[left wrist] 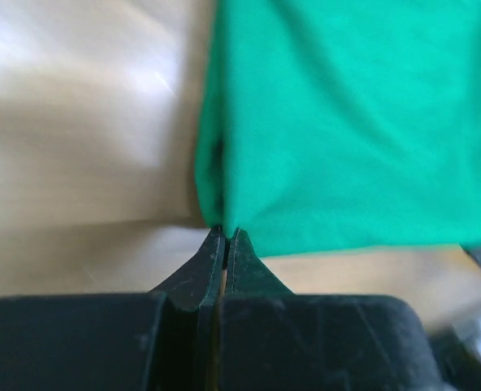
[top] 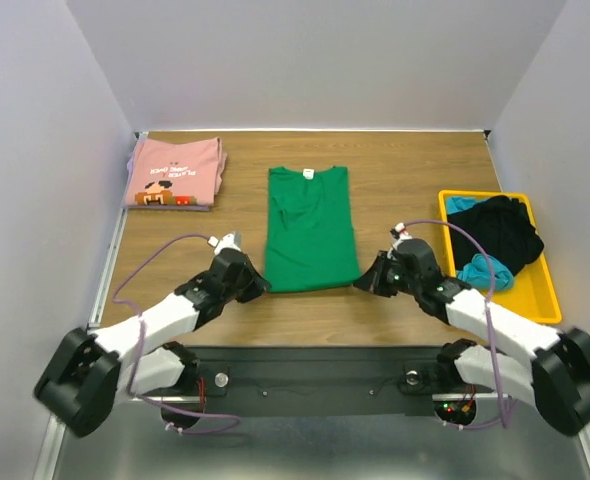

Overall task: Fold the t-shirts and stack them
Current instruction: Fold the tshirt

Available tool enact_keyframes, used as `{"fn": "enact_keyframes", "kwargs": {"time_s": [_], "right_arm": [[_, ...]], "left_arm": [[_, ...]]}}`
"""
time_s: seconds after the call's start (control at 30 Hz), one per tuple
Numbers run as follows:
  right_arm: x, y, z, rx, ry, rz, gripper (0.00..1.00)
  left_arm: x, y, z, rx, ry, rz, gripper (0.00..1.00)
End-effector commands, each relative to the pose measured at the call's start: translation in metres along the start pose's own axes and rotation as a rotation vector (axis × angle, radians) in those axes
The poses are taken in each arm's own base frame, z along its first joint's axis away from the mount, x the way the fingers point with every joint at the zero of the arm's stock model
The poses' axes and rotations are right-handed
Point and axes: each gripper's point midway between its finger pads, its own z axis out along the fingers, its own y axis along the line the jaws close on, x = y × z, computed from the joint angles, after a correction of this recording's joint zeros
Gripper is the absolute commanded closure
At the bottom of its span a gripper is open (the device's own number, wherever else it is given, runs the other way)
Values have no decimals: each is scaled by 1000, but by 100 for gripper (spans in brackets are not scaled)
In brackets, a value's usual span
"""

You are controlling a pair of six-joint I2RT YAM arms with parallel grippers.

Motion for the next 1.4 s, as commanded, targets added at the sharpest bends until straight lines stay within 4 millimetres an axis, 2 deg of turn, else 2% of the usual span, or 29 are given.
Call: {"fn": "enact_keyframes", "kwargs": {"time_s": [0.0, 0.03, 0.13, 0.2, 0.33, 0.4, 0.43, 0.47, 0.5, 0.53, 0.6, 0.63, 0.67, 0.7, 0.73, 0.8, 0.83, 0.87, 0.93, 1.03, 1.07, 1.1, 1.13, 1.2, 1.23, 1.27, 1.3, 1.37], "right_arm": [[21, -9, -32, 22, 7, 48, 100], [29, -8, -39, 5, 35, 62, 100], [34, 10, -55, -105, 25, 60, 100], [38, 14, -62, -127, 42, 63, 99], [25, 23, -71, -133, -3, 24, 99], [6, 31, -74, -119, -50, -9, 99], [-1, 33, -74, -112, -69, -17, 100], [-16, 37, -73, -86, -103, -30, 100], [-24, 41, -74, -78, -122, -38, 100], [-30, 43, -73, -65, -132, -46, 99], [-49, 40, -68, 2, -181, -42, 100], [-69, 43, -71, 32, -243, -47, 100], [-79, 44, -71, 53, -272, -51, 99], [-91, 48, -68, 78, -287, -53, 100], [-100, 51, -67, 89, -305, -55, 100], [-115, 53, -63, 123, -332, -75, 100], [-120, 50, -53, 157, -321, -78, 100], [-135, 58, -56, 163, -359, -89, 99], [-151, 63, -51, 186, -380, -101, 100], [-185, 75, -36, 222, -411, -129, 100], [-184, 67, -27, 246, -394, -134, 100], [-199, 78, -28, 233, -418, -136, 100], [-207, 78, -26, 241, -428, -134, 100], [-223, 80, -14, 256, -432, -136, 100], [-228, 77, -9, 273, -437, -135, 100], [-233, 75, -5, 293, -443, -147, 100], [-234, 68, 8, 316, -421, -152, 100], [-248, 70, 13, 300, -422, -146, 100]], "left_arm": [[39, -28, -37, 99, 63, -40, 100], [45, -30, -42, 110, 73, -48, 100], [66, -38, -55, 147, 128, -55, 100], [67, -45, -61, 173, 126, -67, 100], [62, -58, -67, 185, 111, -45, 100], [56, -63, -67, 179, 96, -36, 100], [46, -70, -69, 183, 61, -39, 100], [42, -68, -68, 159, 43, -34, 100], [29, -67, -66, 130, -21, -35, 100], [16, -73, -70, 120, -62, -42, 100], [1, -78, -69, 86, -117, -29, 100], [-14, -86, -71, 74, -157, -13, 100], [-21, -89, -71, 66, -172, -4, 100], [-39, -98, -74, 68, -213, -8, 100], [-47, -98, -73, 49, -230, 0, 100], [-60, -95, -63, 8, -238, 29, 100], [-65, -99, -61, 17, -232, 28, 100], [-83, -97, -55, -6, -254, 34, 100], [-97, -100, -52, -8, -272, 28, 100], [-132, -105, -46, -26, -332, 24, 100], [-134, -110, -45, -18, -328, 37, 100], [-146, -107, -44, -31, -344, 31, 100], [-157, -110, -44, -34, -362, 29, 100], [-172, -104, -34, -60, -364, 21, 100], [-181, -108, -32, -50, -375, 6, 100], [-182, -104, -21, -67, -358, 7, 100], [-186, -104, -16, -70, -354, 6, 100], [-197, -105, -2, -75, -337, 8, 100]]}}
